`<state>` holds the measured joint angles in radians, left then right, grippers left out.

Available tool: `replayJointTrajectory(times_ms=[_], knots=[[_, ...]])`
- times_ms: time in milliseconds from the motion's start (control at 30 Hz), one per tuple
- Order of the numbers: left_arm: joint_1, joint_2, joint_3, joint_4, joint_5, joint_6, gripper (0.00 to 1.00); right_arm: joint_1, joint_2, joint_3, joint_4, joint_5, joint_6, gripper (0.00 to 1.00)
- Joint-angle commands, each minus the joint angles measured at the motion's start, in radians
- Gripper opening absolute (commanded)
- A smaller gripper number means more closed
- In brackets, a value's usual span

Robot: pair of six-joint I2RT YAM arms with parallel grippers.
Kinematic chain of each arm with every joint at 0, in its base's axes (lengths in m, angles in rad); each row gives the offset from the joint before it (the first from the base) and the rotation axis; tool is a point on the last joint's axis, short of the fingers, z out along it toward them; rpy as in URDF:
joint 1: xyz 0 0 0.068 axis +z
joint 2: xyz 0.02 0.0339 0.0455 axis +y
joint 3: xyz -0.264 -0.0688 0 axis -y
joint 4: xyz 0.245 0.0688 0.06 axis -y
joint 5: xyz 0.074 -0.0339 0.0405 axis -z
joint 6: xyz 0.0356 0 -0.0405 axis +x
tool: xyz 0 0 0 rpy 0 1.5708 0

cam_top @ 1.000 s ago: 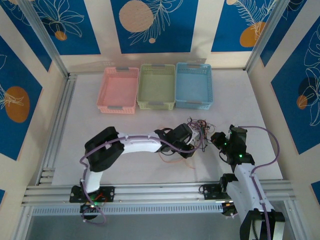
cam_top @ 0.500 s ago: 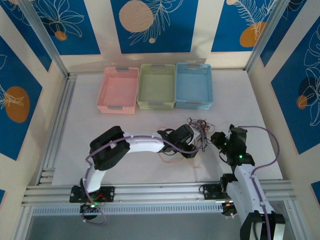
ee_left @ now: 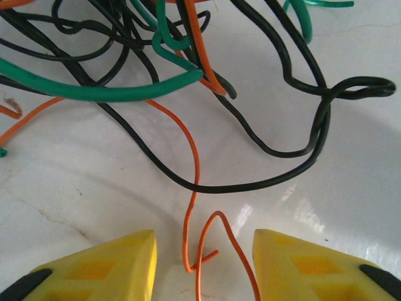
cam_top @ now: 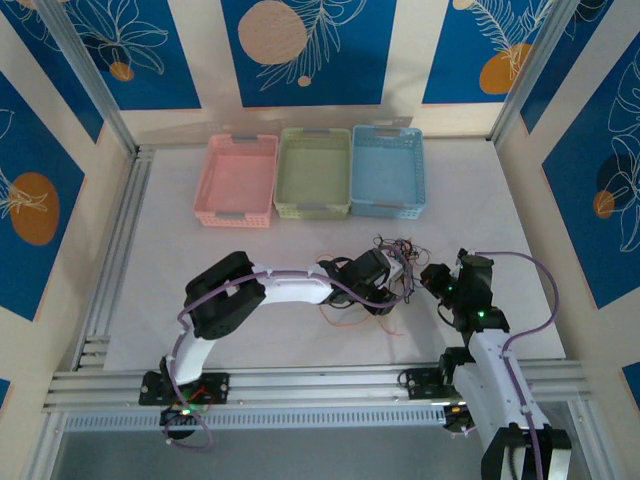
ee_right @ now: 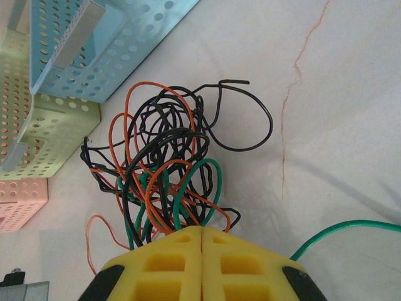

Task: Untangle the cables

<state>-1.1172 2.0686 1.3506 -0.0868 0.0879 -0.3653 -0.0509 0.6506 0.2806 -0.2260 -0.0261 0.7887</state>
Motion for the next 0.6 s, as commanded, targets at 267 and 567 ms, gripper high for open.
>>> replayJointTrajectory(times_ms=[267, 567], knots=[[0.000, 0.069, 0.069, -0.018, 0.001, 0.022, 0.48, 0.014, -0.014, -0.007, -0.004, 0.009, -0.018, 0.00], [0.000, 0.093, 0.069, -0.013, 0.004, 0.017, 0.31, 0.018, -0.016, -0.005, -0.004, 0.014, -0.020, 0.00]])
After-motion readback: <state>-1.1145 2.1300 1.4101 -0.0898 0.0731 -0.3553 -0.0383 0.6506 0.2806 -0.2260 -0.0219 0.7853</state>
